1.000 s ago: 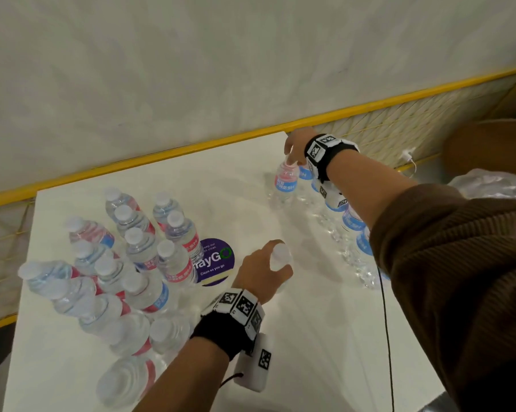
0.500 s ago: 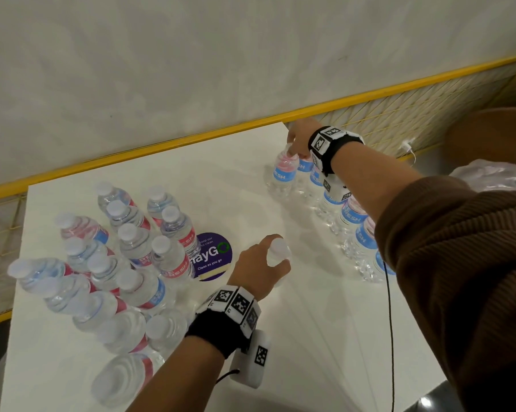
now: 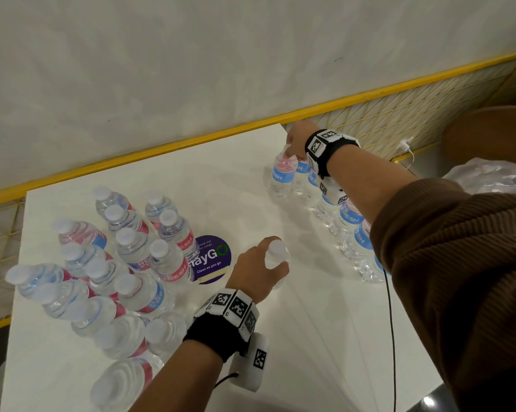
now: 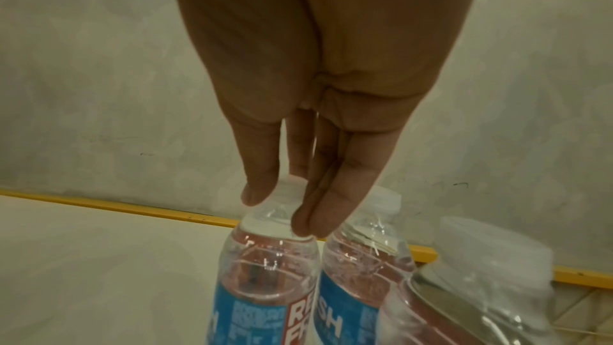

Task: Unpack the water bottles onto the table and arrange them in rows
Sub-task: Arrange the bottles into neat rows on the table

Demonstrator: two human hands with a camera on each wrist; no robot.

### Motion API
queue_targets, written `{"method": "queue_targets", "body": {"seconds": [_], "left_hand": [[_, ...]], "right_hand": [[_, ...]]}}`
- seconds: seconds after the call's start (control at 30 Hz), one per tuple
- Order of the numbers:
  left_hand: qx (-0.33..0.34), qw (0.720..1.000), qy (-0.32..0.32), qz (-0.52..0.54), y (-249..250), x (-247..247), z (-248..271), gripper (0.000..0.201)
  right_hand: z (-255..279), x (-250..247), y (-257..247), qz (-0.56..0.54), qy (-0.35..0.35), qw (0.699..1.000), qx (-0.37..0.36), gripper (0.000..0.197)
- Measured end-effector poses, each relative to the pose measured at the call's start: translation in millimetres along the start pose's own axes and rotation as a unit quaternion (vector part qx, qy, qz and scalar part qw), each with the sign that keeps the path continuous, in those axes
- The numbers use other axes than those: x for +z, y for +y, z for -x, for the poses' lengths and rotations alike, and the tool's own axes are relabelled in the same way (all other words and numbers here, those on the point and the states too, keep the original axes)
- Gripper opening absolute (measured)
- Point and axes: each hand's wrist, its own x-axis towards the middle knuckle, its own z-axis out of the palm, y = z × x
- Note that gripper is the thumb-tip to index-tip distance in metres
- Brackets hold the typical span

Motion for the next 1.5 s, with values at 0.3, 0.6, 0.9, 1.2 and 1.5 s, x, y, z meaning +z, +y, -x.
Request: {"method": "queue_targets", "body": {"seconds": [0.3, 0.6, 0.9, 1.2, 1.5], "left_hand": [[-0.002, 1.0, 0.001, 0.014, 0, -1, 1, 0.035], [-0.003, 1.0, 0.0, 0.015, 1, -1, 1, 0.037], [-0.018, 1.0, -0.009, -0.01, 5, -4, -3, 0.049], [-0.062, 0.993, -0.018, -0.094, 13, -25, 11, 0.07], [-0.113, 0.89, -0.128, -0.422, -2, -105, 87, 0.046]], "right_hand": [[-2, -1, 1, 0.012, 0.004, 1.0, 0.018, 0.026], [0, -3, -1, 0.034, -0.014, 0.999, 0.011, 0.044], [112, 0, -40, -0.1, -0.126, 0.978, -0.136, 0.03], [187, 47, -39, 0.039, -0.131, 0.967, -0.214, 0.038], [188, 56, -23, 0.043, -0.06, 0.982, -0.176, 0.026]]}}
